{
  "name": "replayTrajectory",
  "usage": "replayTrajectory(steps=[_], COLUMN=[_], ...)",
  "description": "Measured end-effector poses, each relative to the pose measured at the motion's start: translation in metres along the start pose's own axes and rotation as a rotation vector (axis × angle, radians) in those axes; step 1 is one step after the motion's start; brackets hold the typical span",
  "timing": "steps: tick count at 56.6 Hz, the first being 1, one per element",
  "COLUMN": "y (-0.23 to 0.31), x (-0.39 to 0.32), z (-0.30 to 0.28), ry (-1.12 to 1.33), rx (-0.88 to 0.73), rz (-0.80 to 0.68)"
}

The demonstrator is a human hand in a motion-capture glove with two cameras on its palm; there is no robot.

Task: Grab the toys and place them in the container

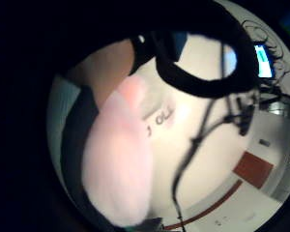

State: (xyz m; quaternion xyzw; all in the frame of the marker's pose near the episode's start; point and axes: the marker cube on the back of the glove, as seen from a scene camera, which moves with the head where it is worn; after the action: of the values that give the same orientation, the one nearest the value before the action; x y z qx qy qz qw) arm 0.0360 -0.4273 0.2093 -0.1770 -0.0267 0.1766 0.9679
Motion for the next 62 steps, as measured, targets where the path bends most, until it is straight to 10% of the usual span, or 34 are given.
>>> replayTrajectory(steps=[31,62], y=[0.008,0.078], x=[-0.008,-0.047], z=[-0.005,-0.188], ry=[0.026,-0.020], rx=[0.236,0.409], rz=[-0.027,-0.088])
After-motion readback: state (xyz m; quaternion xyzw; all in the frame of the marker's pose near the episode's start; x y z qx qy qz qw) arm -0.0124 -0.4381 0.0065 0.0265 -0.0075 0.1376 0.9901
